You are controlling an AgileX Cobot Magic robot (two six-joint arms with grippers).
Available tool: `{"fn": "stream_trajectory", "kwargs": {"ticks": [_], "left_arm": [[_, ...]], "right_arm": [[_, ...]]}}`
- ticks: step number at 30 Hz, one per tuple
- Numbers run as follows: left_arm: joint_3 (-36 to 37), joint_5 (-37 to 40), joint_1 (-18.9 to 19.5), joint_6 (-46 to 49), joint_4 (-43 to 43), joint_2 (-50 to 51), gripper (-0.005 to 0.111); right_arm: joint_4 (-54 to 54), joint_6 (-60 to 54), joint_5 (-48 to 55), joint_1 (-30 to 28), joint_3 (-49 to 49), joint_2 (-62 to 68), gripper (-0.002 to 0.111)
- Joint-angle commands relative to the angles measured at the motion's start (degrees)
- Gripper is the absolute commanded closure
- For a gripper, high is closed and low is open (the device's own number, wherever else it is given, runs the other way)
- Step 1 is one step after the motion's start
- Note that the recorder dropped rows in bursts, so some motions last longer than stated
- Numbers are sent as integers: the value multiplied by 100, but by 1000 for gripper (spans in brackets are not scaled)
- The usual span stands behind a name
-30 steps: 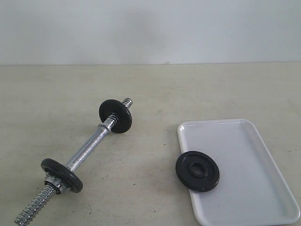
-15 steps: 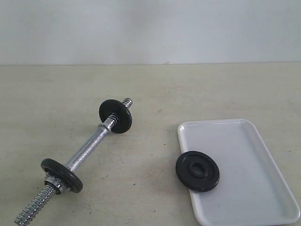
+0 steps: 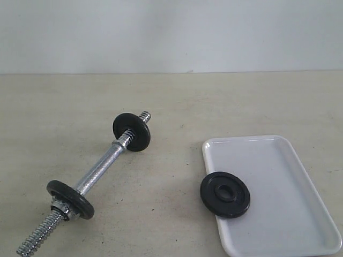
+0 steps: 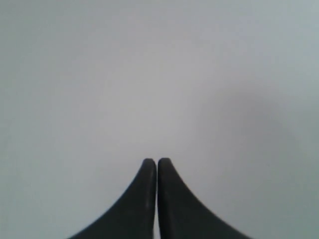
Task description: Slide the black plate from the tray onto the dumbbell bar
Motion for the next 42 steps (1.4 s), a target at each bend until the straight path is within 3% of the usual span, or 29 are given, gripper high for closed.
{"fn": "stream_trajectory", "kwargs": {"ticks": [1, 6, 11, 13, 17, 21, 26, 34, 42], "left_arm": [[21, 719, 15, 1095, 121, -22, 102], [-435, 1798, 15, 1181, 306, -22, 102], [-1024, 3253, 15, 1181, 1010, -22, 102], [-1207, 3779, 15, 1050, 952, -22, 102], [-1443, 4096, 15, 237, 486, -22, 102], [-1805, 5145, 15, 175, 407, 31, 102], [-2344, 6381, 15, 990, 62, 483, 102], [-2817, 7083, 15, 2947, -2697, 1642, 102], [-2863, 7425, 15, 4571, -4556, 2442, 102]], "right_arm": [[660, 689, -319, 7, -170, 10, 109], [-315, 600, 594, 7, -597, 10, 109], [-1561, 744, 3733, 7, -1549, 217, 109], [-1619, 744, 4805, 7, -1914, 457, 109], [-1619, 744, 6158, 7, -2421, 1033, 109], [-1595, 744, 6725, 7, -2676, 1586, 109], [-1393, 245, 7163, 7, -2763, 1907, 109], [528, -3228, 8166, 311, -2832, 1907, 109], [896, -3418, 7538, 310, -2832, 1896, 109]]}}
